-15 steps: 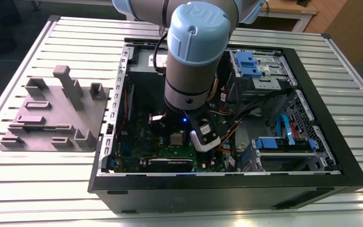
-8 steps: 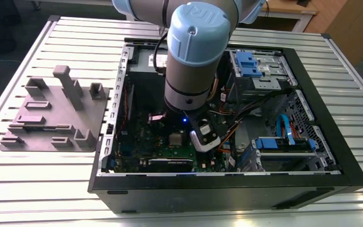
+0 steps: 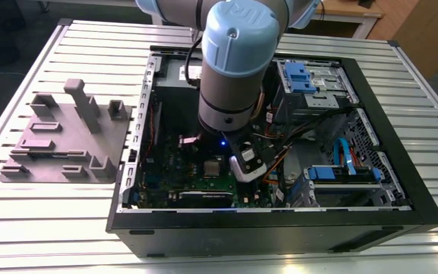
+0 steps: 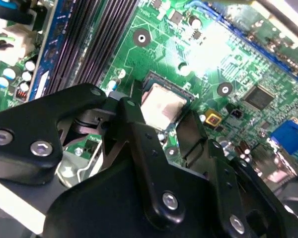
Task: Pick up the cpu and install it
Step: 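Place the cpu into insertion slot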
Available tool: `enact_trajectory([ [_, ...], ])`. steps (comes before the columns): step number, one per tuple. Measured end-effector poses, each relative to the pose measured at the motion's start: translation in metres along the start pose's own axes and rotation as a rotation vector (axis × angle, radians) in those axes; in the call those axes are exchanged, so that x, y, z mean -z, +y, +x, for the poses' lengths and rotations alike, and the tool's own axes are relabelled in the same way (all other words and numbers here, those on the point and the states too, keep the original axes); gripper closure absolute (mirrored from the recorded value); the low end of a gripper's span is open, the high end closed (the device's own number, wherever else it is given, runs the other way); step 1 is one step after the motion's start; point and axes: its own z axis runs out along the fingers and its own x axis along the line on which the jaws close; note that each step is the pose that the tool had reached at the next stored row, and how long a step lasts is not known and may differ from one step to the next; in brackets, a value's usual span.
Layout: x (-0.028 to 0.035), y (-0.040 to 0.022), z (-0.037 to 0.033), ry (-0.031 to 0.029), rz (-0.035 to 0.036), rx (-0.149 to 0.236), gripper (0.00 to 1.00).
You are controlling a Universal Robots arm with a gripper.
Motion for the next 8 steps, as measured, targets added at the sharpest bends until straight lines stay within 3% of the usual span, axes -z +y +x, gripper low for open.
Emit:
enact_trajectory([
  [8,0.0170,0.0005,0.0004,0.0002,-0.0022,0.000,0.47],
])
